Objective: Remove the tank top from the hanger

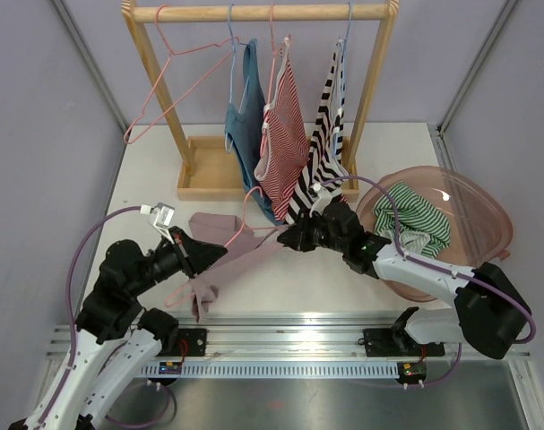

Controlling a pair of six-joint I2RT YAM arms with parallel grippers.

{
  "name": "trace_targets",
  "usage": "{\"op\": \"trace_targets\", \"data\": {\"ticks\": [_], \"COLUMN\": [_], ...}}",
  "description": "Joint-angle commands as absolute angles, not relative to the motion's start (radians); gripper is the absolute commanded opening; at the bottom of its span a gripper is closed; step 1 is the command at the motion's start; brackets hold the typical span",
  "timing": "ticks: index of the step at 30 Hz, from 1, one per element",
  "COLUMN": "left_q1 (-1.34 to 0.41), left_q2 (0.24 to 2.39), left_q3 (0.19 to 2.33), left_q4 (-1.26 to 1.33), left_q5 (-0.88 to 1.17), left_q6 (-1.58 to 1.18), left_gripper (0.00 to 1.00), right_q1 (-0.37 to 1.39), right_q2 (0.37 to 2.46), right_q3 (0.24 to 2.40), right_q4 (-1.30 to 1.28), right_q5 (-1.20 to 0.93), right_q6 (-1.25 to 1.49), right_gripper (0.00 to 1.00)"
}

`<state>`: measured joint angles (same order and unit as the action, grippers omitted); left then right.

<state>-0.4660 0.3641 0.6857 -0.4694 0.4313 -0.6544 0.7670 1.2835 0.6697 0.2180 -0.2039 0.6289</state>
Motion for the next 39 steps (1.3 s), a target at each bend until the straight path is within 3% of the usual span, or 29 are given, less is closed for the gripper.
{"op": "trace_targets", "data": {"ticks": [1, 2, 10, 17, 23, 26, 31, 39], "left_q1": [-0.468, -0.468, -0.468, -0.468, -0.468, -0.468, -0.468, -0.471], "left_q2": [0.362, 0.368, 0.411, 0.373, 0.328, 0.325, 0.394, 0.779], "left_q3": [0.736, 0.742, 0.831, 0.847, 0.894, 0.874, 0.785, 0.876], "left_q4": [-0.408, -0.42, -0.564, -0.451, -0.238, -0.05, 0.47, 1.201], "left_q5": [0.439, 0.43, 0.489, 0.636, 0.68, 0.609, 0.454, 0.474], "left_q6": [-0.649, -0.628, -0.482, -0.535, -0.568, -0.592, -0.653, -0.775], "left_gripper": [0.0, 0.0, 0.0, 0.0, 0.0, 0.0, 0.0, 0.0], "right_q1": [0.772, 0.773, 0.733, 0.637, 0.637, 0.637, 0.637, 0.638], "right_q2": [1.287, 1.284, 1.218, 1.212, 1.073, 0.968, 0.877, 1.003], "right_q3": [0.727, 0.733, 0.796, 0.845, 0.893, 0.937, 1.11, 1.404], "right_q4": [0.247, 0.229, -0.061, -0.121, -0.144, -0.152, -0.207, -0.155], "right_q5": [-0.186, -0.17, 0.221, 0.152, -0.099, -0.272, -0.373, -0.713], "right_q6": [0.609, 0.597, 0.514, 0.506, 0.477, 0.472, 0.485, 0.598], "right_gripper": [0.11, 0.0, 0.0, 0.0, 0.0, 0.0, 0.0, 0.0]}}
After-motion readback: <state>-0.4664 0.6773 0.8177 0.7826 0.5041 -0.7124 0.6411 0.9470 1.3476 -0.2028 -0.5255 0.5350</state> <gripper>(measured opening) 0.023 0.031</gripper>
